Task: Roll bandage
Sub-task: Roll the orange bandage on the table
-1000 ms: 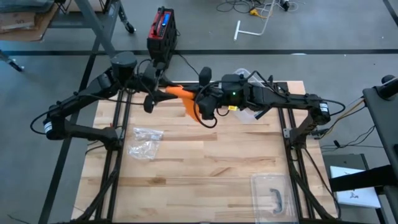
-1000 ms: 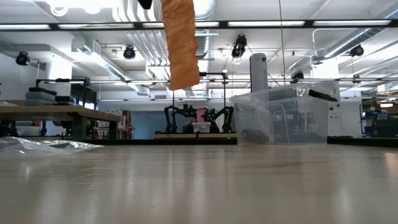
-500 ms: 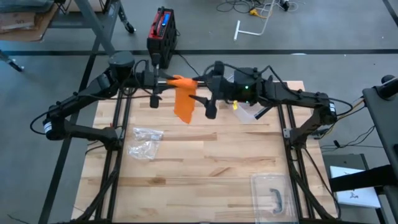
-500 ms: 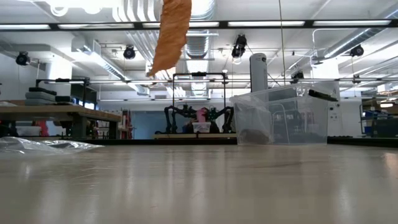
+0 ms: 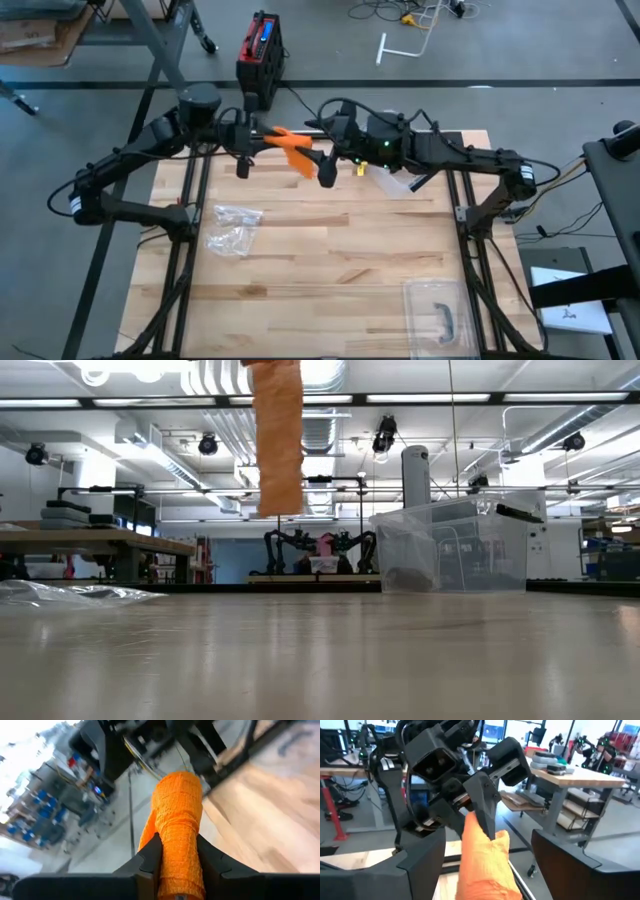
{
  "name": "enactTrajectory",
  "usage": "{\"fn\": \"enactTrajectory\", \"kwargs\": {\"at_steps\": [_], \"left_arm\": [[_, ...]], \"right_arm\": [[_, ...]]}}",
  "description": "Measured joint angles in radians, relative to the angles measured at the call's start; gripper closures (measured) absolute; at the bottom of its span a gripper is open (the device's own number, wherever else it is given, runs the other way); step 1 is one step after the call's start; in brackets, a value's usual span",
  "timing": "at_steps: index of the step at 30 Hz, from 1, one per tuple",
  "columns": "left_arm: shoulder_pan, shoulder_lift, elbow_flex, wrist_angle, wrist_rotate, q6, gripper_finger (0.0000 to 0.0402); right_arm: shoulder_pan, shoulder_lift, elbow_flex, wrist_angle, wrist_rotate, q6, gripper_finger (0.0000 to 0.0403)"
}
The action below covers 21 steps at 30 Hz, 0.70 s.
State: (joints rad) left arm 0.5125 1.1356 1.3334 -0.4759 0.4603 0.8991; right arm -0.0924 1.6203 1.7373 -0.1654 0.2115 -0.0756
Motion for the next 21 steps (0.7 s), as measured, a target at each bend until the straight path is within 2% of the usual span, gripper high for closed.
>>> {"fn": "enactTrajectory", "kwargs": {"at_steps": [3, 6, 9, 13, 16, 21], "left_arm": [[-0.002, 0.026, 0.086, -0.16, -0.054, 0.041, 0.034], [-0.003, 0.074, 0.185, -0.304, -0.06, 0.048, 0.0344], [-0.002, 0.134, 0.289, -0.466, -0.065, 0.054, 0.0342], [-0.006, 0.235, 0.418, -0.645, -0.129, 0.052, 0.0335], [-0.013, 0.3, 0.489, -0.696, -0.133, 0.052, 0.0336], [-0.014, 0.337, 0.534, -0.698, -0.127, 0.053, 0.0344]], "right_arm": [[0.005, -0.006, -0.076, 0.102, -0.013, -0.012, 0.0122], [0.005, -0.016, -0.198, 0.263, -0.047, -0.014, 0.0125], [0.002, -0.023, -0.315, 0.42, -0.054, -0.03, 0.012], [-0.007, -0.023, -0.434, 0.624, -0.053, -0.066, 0.011], [-0.02, -0.018, -0.498, 0.748, -0.054, -0.055, 0.0104], [-0.04, -0.013, -0.565, 0.806, -0.051, -0.008, 0.0109]]}}
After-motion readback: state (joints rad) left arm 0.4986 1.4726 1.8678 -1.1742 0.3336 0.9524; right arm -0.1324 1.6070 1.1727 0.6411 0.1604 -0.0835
